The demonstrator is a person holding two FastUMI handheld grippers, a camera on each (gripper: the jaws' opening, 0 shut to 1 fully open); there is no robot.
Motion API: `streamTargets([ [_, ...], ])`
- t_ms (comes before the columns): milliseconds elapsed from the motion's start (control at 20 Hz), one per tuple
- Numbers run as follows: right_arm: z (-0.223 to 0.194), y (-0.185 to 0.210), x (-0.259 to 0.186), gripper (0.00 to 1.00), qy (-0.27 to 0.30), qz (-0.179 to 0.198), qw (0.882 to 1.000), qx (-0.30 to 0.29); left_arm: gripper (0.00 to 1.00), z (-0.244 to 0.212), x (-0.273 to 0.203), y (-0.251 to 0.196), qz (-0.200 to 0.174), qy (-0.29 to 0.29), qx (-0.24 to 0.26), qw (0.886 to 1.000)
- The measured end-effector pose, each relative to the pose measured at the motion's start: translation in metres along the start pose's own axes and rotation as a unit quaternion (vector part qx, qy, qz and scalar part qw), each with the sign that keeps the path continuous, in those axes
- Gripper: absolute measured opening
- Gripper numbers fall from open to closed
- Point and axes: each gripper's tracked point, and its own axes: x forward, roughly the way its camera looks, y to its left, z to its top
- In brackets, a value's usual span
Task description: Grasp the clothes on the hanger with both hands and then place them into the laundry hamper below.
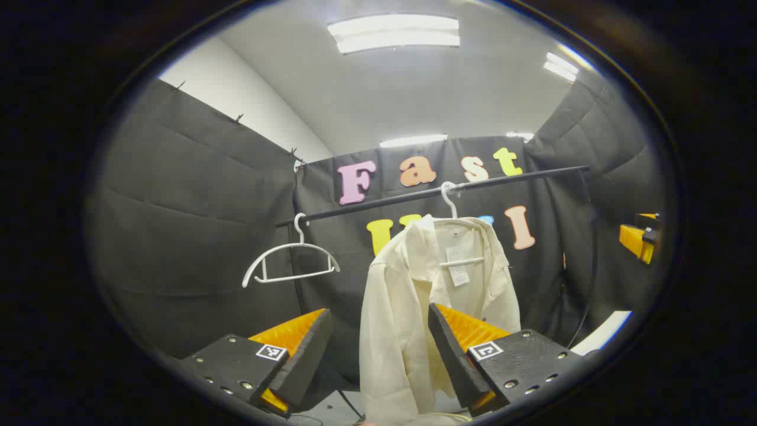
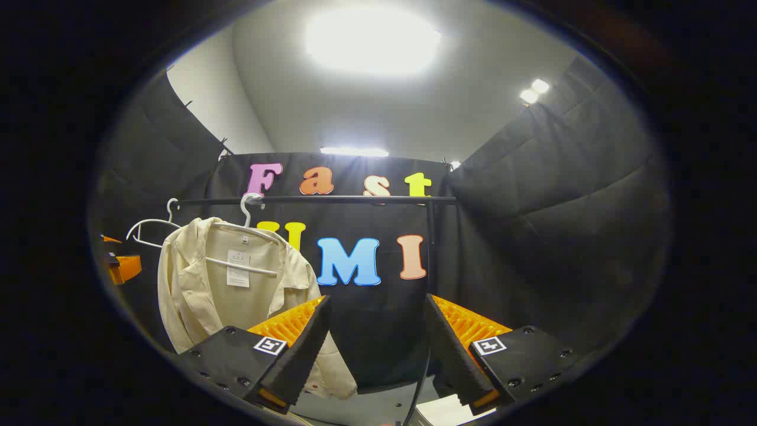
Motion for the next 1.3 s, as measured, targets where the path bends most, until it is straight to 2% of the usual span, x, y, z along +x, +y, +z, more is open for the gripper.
streamTargets([
  [900, -0.014, 0.0, 0.017, 0.98, 0.009, 0.013, 1.0, 0.017, 0.95, 0.009, 0.001, -0.006, 0.012, 0.005, 0.014, 1.0],
  [1150, -0.016, 0.013, 0.036, 0.96, 0.01, 0.031, 0.999, 0.038, 0.95, 0.018, -0.001, -0.014, 0.018, 0.006, 0.018, 1.0],
  [1300, -0.019, 0.029, 0.052, 0.97, 0.013, 0.053, 0.997, 0.045, 0.95, 0.02, 0.012, -0.023, 0.02, 0.009, 0.013, 1.0],
])
